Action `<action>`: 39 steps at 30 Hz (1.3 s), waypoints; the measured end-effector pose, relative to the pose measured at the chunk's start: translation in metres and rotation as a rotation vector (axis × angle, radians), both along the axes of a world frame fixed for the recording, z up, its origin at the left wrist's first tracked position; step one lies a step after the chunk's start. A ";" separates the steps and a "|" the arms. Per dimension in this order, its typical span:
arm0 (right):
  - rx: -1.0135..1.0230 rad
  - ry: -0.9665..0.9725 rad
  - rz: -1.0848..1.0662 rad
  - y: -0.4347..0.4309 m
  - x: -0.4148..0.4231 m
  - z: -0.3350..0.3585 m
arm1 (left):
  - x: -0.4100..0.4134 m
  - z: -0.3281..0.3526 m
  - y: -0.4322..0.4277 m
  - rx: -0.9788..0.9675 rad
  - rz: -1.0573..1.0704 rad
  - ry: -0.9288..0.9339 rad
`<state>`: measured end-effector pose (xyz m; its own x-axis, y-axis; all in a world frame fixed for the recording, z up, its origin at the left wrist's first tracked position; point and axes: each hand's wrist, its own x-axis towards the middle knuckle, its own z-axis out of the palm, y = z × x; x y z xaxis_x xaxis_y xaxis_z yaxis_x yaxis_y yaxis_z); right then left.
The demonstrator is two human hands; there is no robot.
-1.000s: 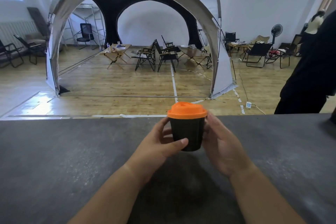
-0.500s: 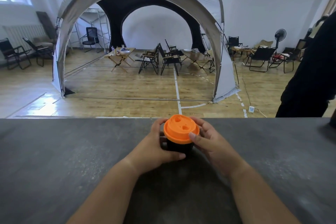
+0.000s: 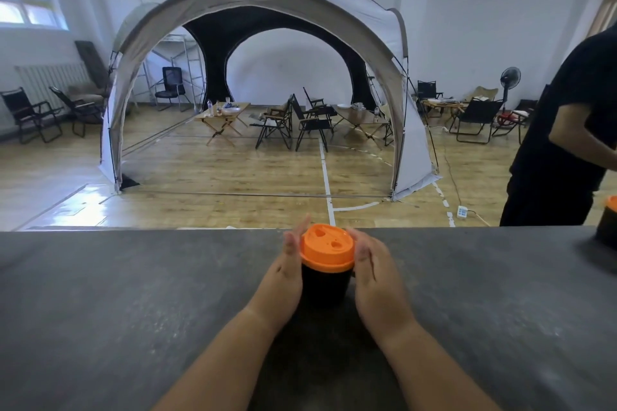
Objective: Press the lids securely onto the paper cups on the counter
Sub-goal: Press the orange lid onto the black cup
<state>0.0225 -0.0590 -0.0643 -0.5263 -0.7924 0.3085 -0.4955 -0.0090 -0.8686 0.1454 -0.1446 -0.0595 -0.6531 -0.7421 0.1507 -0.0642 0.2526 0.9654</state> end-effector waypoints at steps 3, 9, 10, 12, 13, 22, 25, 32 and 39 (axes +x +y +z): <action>0.056 -0.028 0.087 0.000 0.001 -0.002 | 0.002 0.006 0.002 -0.015 -0.017 0.004; 0.056 -0.095 0.065 -0.003 0.003 0.005 | 0.003 0.000 -0.001 0.055 -0.058 0.021; 0.062 -0.106 0.068 -0.004 0.001 0.005 | 0.002 -0.002 -0.003 0.065 -0.051 0.021; 0.064 -0.139 0.095 -0.003 -0.002 0.004 | 0.002 -0.002 -0.006 0.099 -0.031 0.039; 0.066 -0.164 0.111 -0.003 -0.003 0.004 | 0.001 -0.001 -0.007 0.118 -0.011 0.045; 0.070 -0.203 0.178 -0.006 -0.008 -0.005 | -0.002 -0.002 -0.008 -0.042 -0.008 -0.010; 0.115 -0.062 0.148 -0.008 -0.009 -0.006 | -0.001 -0.008 -0.011 -0.009 -0.021 0.004; 0.004 -0.118 0.082 -0.002 -0.002 -0.006 | 0.002 -0.007 -0.007 -0.047 0.000 0.024; 0.129 -0.130 0.230 -0.001 -0.007 0.000 | 0.004 0.002 0.000 -0.105 -0.007 0.005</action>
<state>0.0156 -0.0596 -0.0643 -0.3566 -0.9239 0.1389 -0.3773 0.0064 -0.9261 0.1495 -0.1448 -0.0575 -0.6576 -0.7172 0.2305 -0.0573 0.3526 0.9340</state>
